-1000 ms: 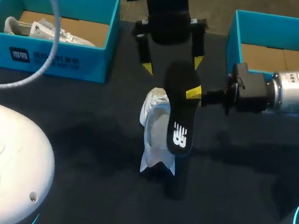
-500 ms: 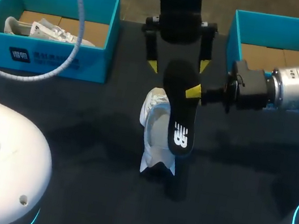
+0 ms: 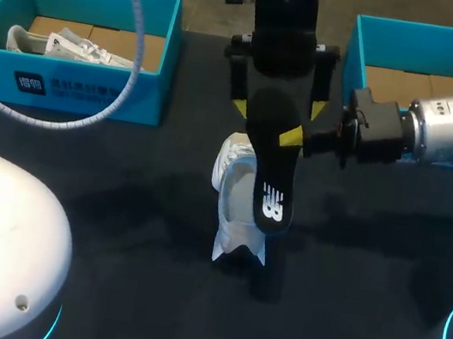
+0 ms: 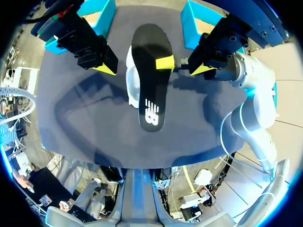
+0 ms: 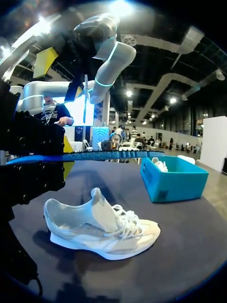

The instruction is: Take the shoe out of the shoebox, open the shoe tongue, remove and reinsert the insole, then place the shoe into the shoebox

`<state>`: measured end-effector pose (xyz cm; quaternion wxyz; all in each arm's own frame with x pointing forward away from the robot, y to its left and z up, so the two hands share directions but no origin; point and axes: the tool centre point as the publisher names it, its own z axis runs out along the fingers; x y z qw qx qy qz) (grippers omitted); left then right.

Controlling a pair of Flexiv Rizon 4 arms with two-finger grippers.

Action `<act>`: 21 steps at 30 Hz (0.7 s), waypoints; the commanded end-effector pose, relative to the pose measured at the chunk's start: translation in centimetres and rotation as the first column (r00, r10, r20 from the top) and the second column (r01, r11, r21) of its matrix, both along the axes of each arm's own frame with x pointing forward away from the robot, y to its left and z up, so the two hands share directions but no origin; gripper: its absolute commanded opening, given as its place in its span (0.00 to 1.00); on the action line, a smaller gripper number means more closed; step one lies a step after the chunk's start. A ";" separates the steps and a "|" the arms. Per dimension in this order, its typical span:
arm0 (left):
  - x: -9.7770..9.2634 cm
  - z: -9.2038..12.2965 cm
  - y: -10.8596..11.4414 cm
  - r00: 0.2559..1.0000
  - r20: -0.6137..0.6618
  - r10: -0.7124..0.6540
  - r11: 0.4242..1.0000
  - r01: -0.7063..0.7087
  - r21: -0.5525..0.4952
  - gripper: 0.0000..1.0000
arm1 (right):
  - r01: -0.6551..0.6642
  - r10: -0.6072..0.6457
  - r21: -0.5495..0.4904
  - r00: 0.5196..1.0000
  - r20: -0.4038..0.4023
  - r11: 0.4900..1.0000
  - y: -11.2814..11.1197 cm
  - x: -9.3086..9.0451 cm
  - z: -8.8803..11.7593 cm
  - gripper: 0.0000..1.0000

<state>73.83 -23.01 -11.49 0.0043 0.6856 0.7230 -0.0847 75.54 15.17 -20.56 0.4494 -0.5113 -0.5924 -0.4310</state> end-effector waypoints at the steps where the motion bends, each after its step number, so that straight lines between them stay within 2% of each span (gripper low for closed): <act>1: -0.1 0.0 0.2 1.000 0.004 0.000 1.000 0.000 -0.001 1.00 | -0.001 0.001 0.005 1.000 0.005 1.000 0.2 0.0 0.0 0.00; 21: -0.1 0.0 0.2 1.000 0.004 0.000 1.000 0.000 -0.001 1.00 | -0.032 0.032 0.010 0.999 0.013 0.999 -1.1 -0.7 0.2 0.00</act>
